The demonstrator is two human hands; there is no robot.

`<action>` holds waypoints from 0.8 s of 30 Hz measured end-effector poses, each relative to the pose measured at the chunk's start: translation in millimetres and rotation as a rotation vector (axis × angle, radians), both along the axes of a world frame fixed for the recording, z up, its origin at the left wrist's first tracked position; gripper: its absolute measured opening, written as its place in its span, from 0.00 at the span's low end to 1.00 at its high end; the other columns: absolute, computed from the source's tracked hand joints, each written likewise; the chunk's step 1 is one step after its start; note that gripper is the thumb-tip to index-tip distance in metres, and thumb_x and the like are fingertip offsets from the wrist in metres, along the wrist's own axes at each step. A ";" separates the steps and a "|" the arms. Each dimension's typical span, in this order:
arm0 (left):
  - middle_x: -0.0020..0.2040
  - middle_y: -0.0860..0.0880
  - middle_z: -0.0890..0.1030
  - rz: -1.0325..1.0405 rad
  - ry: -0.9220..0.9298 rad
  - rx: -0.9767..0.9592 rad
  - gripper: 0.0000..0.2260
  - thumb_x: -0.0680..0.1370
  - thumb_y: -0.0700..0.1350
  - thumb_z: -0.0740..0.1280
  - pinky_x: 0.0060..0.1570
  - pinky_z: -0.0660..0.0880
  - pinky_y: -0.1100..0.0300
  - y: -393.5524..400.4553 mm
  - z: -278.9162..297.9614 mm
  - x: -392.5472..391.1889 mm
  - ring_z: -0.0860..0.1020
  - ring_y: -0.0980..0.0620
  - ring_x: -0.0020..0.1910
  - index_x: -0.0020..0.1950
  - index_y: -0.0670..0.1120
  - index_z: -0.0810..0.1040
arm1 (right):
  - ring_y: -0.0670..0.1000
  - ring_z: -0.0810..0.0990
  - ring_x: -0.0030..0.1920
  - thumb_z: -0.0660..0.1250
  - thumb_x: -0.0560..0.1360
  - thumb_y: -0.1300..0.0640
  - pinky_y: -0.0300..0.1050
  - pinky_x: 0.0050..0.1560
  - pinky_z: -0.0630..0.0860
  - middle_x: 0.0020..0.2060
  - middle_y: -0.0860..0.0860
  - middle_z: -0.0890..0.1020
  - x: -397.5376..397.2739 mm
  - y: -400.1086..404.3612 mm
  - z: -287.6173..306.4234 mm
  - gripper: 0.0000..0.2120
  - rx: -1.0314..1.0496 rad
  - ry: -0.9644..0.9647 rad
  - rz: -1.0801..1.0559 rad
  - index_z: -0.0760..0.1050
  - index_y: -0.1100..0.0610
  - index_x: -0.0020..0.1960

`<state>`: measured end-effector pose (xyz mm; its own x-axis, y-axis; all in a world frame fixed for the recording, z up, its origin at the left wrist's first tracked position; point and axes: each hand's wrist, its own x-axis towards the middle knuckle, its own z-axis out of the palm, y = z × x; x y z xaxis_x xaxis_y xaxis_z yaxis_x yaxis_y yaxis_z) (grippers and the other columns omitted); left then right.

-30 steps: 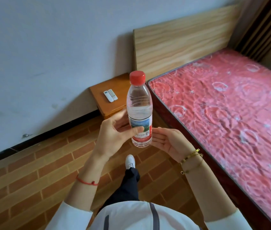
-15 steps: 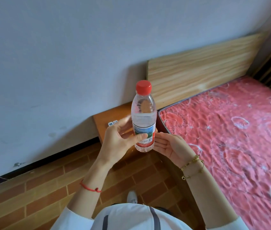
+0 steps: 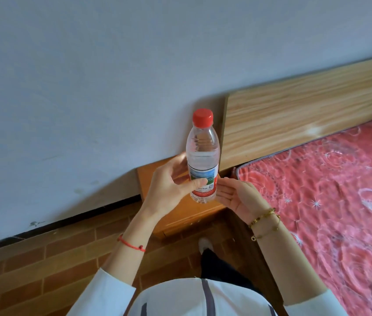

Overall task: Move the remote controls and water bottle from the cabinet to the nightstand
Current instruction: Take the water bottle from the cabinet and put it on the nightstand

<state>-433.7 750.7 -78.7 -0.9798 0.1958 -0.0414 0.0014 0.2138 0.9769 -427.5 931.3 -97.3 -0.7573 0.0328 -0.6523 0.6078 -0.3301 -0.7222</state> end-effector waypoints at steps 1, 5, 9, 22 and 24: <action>0.60 0.58 0.80 0.016 -0.003 -0.006 0.27 0.71 0.44 0.76 0.49 0.79 0.69 2.9 -1.6 -11.5 0.80 0.62 0.57 0.69 0.50 0.74 | 0.55 0.83 0.48 0.58 0.80 0.59 0.44 0.47 0.81 0.47 0.59 0.84 -14.4 3.0 -3.1 0.12 0.006 0.001 0.019 0.77 0.64 0.54; 0.59 0.57 0.81 0.070 -0.026 -0.006 0.25 0.72 0.43 0.75 0.48 0.78 0.70 14.0 -9.9 -59.5 0.81 0.63 0.56 0.68 0.49 0.75 | 0.56 0.83 0.49 0.58 0.80 0.59 0.44 0.46 0.81 0.50 0.60 0.83 -72.8 14.5 -14.8 0.13 -0.014 -0.018 0.065 0.76 0.66 0.57; 0.58 0.58 0.81 0.118 -0.057 -0.003 0.24 0.72 0.42 0.76 0.48 0.78 0.70 23.8 -27.2 -103.5 0.80 0.64 0.57 0.67 0.49 0.75 | 0.55 0.83 0.48 0.59 0.80 0.59 0.45 0.48 0.81 0.50 0.61 0.83 -125.3 20.2 -33.3 0.13 0.007 -0.054 0.111 0.76 0.66 0.56; 0.60 0.53 0.82 0.210 -0.127 -0.156 0.26 0.70 0.45 0.78 0.56 0.81 0.57 28.2 -142.6 -192.2 0.82 0.55 0.57 0.66 0.49 0.75 | 0.49 0.80 0.40 0.60 0.79 0.59 0.40 0.41 0.76 0.40 0.53 0.81 -236.1 6.6 -149.4 0.10 0.049 -0.205 0.080 0.77 0.59 0.44; 0.60 0.52 0.82 0.221 -0.139 -0.177 0.28 0.70 0.44 0.78 0.55 0.80 0.61 27.2 -165.2 -201.5 0.81 0.56 0.57 0.68 0.47 0.74 | 0.47 0.79 0.39 0.59 0.79 0.60 0.38 0.37 0.75 0.38 0.52 0.81 -247.0 1.4 -175.1 0.10 0.058 -0.227 0.072 0.77 0.58 0.42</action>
<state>-635.2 777.9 -243.9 -0.9805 -0.0431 -0.1920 -0.1945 0.3605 0.9123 -674.5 932.7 -272.4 -0.5928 0.0258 -0.8049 0.7775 -0.2420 -0.5804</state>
